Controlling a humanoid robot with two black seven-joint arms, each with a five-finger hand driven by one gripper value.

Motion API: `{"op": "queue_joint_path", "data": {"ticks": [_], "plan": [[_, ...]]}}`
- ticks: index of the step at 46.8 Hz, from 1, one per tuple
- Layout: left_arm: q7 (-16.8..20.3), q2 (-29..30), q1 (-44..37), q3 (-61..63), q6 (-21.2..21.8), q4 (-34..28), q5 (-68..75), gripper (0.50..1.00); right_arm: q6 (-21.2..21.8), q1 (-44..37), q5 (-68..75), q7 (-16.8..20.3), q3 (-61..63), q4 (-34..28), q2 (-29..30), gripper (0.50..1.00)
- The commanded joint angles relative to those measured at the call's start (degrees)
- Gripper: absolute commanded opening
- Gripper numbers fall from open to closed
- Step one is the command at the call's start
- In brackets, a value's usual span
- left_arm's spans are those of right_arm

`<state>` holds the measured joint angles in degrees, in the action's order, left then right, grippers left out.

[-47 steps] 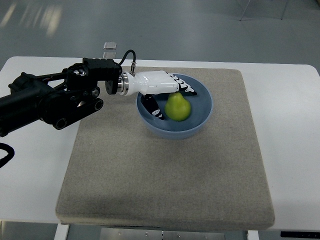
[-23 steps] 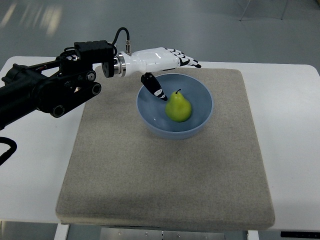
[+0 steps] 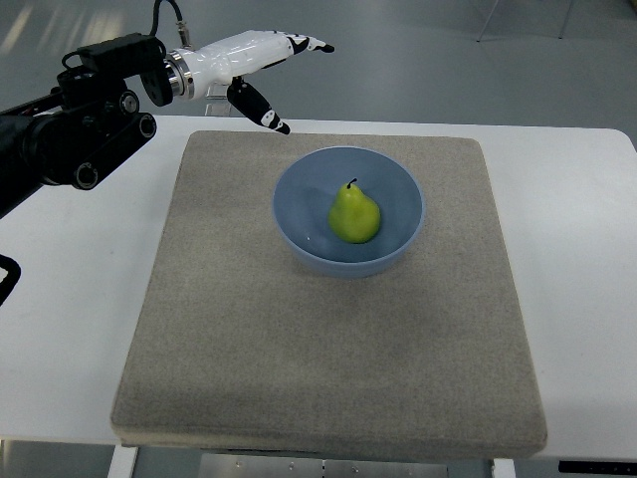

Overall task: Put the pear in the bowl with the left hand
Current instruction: 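Withdraw the left hand up and away from the bowl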

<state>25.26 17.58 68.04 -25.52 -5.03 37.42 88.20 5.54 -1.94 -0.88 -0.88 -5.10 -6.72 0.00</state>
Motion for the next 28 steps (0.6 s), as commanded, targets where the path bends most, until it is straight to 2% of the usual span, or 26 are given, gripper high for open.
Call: {"op": "queue_joint_path", "data": {"ticks": [1,9,17,28], "plan": [[-0.04,-0.08,-0.10,0.39,-0.07,-2.96,-3.82,0.990,0.00,0.01,0.00,0.00,0.00,0.04,0.00,0.926],[-0.13,-0.61,-0.37,-0.05,0.63,-7.62,-10.14,0.984,0.00,0.01,0.00,0.00,0.00,0.04,0.00,0.924],[-0.21,-1.31,-1.86,0.39,6.61,-11.84,-21.66,0.984,0.00,0.01,0.00,0.00,0.00,0.04,0.00,0.924],[-0.04,-2.11,-5.19,0.21,11.35,-13.95,-29.14,0.984,0.00,0.01,0.00,0.00,0.00,0.04,0.00,0.924]]}}
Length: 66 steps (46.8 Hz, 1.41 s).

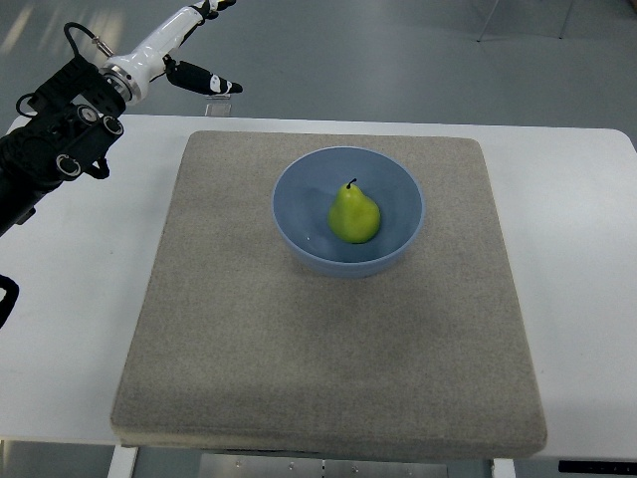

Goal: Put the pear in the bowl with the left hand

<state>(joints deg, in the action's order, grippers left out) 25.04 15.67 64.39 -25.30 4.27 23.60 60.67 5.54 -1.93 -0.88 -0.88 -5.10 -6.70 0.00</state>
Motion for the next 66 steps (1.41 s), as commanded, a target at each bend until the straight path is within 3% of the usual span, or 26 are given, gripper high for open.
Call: {"op": "queue_joint_path", "data": {"ticks": [1,6,20,28,33,49,60,66], "plan": [[0.18,-0.20,-2.25,-0.01,3.02,-0.04,-1.87,0.986,0.00,-0.01,0.00,0.00,0.00,0.02,0.00,0.924],[0.09,-0.72,-4.19,-0.10,7.59,0.04,-2.83,0.992,0.00,-0.01,0.00,0.00,0.00,0.02,0.00,0.924],[-0.78,-2.31,-5.86,-0.19,6.72,-0.04,-18.38,0.994,0.00,-0.01,0.00,0.00,0.00,0.02,0.00,0.924],[-8.86,-2.48,-5.86,-0.19,6.19,0.04,-29.10,0.994,0.00,-0.01,0.00,0.00,0.00,0.02,0.00,0.924],[-10.45,-3.10,-6.47,-0.27,5.05,-0.04,-32.28,0.992,0.00,-0.01,0.00,0.00,0.00,0.02,0.00,0.926],[-11.07,-3.45,-7.35,-0.98,-4.87,-0.13,-46.77,0.994,0.00,-0.01,0.00,0.00,0.00,0.02,0.00,0.926],[-10.89,-3.45,-8.41,-6.43,-18.67,-4.35,-55.83,0.994,0.00,-0.01,0.00,0.00,0.00,0.02,0.00,0.924],[-10.19,-3.45,-8.49,-6.43,-19.38,-4.53,-55.83,0.994,0.00,-0.01,0.00,0.00,0.00,0.02,0.00,0.926]]}}
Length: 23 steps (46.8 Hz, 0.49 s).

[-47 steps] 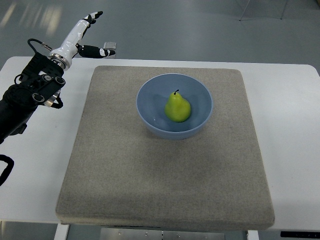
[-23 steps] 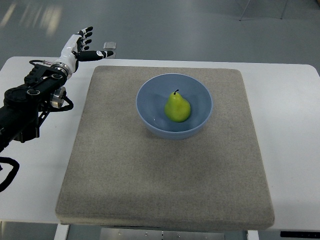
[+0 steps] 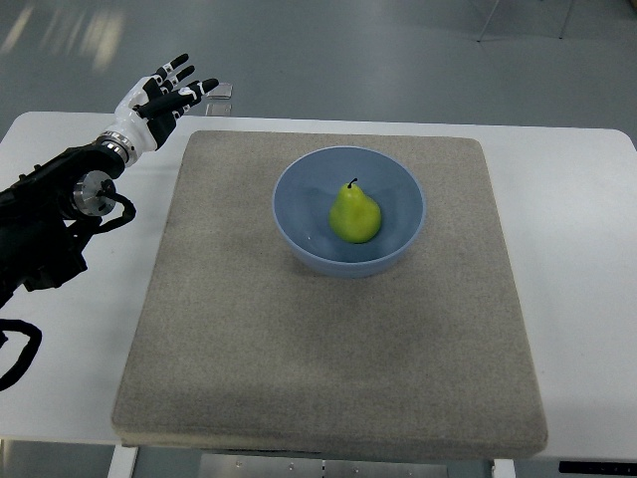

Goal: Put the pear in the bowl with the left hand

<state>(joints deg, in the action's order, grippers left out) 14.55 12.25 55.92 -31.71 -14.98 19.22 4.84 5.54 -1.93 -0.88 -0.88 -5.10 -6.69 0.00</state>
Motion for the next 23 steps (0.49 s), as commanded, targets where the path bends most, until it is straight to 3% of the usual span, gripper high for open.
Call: {"op": "queue_joint_path", "data": {"ticks": [1,23], "plan": [[0.31,0.05,0.07,0.07,-0.14,-0.15,0.00,0.994,0.00,0.00,0.00,0.00,0.00,0.01,0.00,0.926],[0.31,0.05,-0.11,-0.02,-0.14,-0.59,-0.27,0.994,0.00,0.00,0.00,0.00,0.00,0.01,0.00,0.926]]}}
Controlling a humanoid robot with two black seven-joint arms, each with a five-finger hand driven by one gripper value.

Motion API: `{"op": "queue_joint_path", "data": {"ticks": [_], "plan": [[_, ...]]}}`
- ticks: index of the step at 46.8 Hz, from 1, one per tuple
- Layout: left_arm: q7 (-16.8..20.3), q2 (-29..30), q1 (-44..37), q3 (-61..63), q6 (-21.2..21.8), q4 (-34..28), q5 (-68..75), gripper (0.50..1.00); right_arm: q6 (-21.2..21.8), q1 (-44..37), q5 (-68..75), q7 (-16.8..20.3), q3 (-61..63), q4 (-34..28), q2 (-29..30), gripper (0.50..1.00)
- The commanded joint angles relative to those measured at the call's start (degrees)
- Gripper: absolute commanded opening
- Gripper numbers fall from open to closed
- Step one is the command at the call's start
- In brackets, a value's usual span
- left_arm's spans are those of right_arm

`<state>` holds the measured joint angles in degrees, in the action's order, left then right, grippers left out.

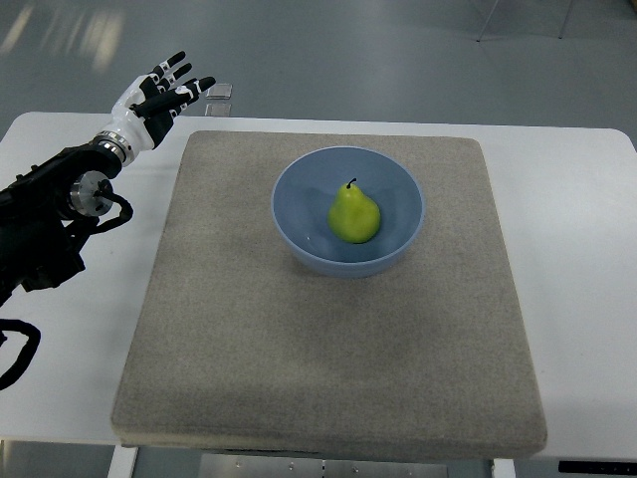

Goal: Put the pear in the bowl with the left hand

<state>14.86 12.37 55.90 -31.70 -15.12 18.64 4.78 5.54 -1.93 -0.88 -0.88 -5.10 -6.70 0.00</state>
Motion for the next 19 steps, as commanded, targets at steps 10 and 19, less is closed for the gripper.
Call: {"op": "queue_joint_path", "data": {"ticks": [10,19], "plan": [[0.08,-0.33,0.00,-0.20,0.09,0.09,-0.38,0.994,0.00,0.00,-0.09,0.00,-0.09,-0.06,0.00,0.926],[0.25,-0.68,0.00,-0.20,0.26,0.00,-0.38,0.994,0.44,0.27,-0.52,-0.09,-0.44,-0.24,0.00,0.926]]}}
